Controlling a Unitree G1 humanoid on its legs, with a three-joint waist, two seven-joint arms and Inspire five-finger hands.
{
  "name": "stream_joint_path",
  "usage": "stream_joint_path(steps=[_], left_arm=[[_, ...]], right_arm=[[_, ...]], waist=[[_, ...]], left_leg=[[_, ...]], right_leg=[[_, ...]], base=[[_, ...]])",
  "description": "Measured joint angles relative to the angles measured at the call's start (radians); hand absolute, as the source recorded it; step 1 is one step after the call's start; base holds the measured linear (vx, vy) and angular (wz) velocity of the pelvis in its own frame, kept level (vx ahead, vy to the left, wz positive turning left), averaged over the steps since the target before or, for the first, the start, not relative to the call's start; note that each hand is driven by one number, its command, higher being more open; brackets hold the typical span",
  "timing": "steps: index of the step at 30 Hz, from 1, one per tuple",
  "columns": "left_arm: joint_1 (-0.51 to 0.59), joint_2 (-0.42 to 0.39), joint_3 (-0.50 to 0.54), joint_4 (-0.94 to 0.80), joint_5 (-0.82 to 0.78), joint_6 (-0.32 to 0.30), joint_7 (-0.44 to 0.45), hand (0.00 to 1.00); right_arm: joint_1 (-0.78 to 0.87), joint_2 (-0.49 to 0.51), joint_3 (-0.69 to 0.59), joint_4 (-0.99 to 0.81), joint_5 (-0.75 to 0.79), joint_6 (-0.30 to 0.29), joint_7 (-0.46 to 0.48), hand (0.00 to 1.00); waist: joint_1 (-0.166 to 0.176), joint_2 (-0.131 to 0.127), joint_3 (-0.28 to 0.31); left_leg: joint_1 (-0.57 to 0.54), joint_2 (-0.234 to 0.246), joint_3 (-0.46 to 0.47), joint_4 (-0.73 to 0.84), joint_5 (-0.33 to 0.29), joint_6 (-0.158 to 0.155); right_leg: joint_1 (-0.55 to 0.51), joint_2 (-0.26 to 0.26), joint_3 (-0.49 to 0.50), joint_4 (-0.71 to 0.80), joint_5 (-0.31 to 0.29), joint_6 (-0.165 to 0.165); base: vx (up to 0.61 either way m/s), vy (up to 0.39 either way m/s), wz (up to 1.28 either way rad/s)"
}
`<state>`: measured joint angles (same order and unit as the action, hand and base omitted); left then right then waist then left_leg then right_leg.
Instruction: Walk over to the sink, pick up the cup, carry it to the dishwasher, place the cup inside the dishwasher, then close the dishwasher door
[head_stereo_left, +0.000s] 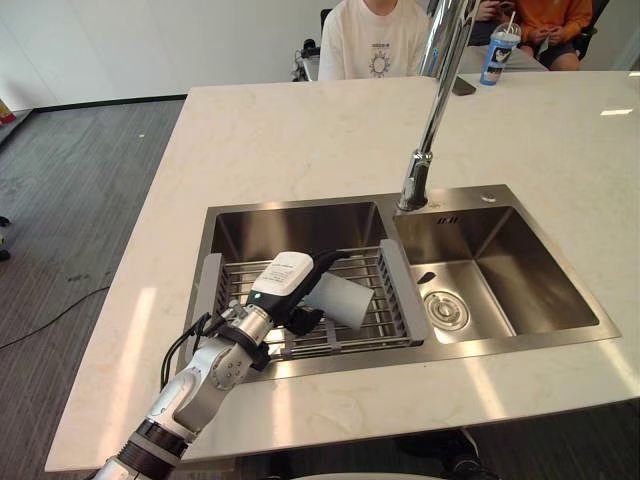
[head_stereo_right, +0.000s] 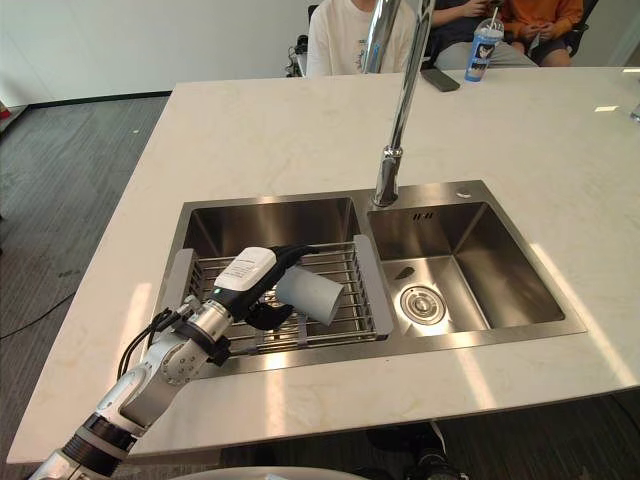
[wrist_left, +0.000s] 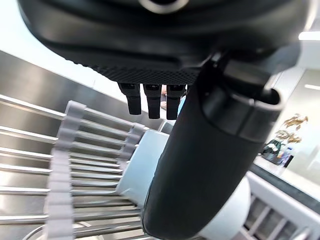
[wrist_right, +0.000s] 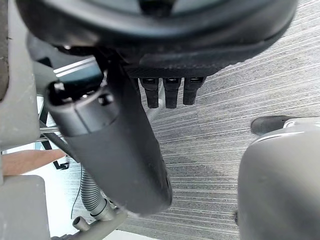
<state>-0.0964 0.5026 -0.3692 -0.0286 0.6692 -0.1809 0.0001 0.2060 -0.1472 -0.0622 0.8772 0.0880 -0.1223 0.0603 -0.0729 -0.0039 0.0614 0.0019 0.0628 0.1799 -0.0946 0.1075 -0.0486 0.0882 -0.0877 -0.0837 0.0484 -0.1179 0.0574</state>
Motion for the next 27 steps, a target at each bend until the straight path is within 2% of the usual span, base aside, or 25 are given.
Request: stream_joint_path(steps=[8, 9, 18, 27], left_arm=[[-0.026, 0.068, -0.015, 0.046, 0.042, -0.007, -0.032, 0.9], [-0.033, 0.077, -0.021, 0.046, 0.043, -0.008, -0.033, 0.3], [-0.119, 0.15, -0.093, 0.08, 0.061, -0.045, -0.06, 0.3], [-0.119, 0.153, -0.088, 0.084, 0.041, -0.02, -0.07, 0.3]], right_arm=[[-0.001, 0.0, 0.0, -0.001, 0.0, 0.0, 0.003, 0.9], [-0.001, 0.0, 0.0, -0.002, 0.0, 0.0, 0.003, 0.9], [-0.016, -0.002, 0.0, -0.002, 0.0, 0.0, 0.004, 0.9], [-0.02, -0.004, 0.0, -0.002, 0.001, 0.0, 0.003, 0.9]], waist=[[-0.008, 0.002, 0.011], [-0.008, 0.002, 0.011], [-0.03, 0.004, 0.029], [-0.029, 0.007, 0.031]], left_leg=[[0.0, 0.001, 0.006, 0.0, -0.003, -0.001], [0.0, 0.001, 0.007, 0.0, -0.003, -0.001], [0.001, -0.001, 0.023, 0.0, -0.011, -0.001], [0.009, -0.001, 0.023, 0.0, -0.011, -0.002]], right_leg=[[-0.003, 0.0, 0.006, -0.005, 0.0, 0.0], [-0.003, 0.0, 0.007, -0.005, 0.0, 0.0], [-0.005, -0.002, 0.023, -0.017, 0.008, 0.003], [0.002, -0.002, 0.024, -0.017, 0.008, 0.002]], base=[[0.0, 0.0, -0.01], [0.0, 0.0, -0.04], [0.01, 0.0, -0.06], [-0.01, -0.002, 0.0]])
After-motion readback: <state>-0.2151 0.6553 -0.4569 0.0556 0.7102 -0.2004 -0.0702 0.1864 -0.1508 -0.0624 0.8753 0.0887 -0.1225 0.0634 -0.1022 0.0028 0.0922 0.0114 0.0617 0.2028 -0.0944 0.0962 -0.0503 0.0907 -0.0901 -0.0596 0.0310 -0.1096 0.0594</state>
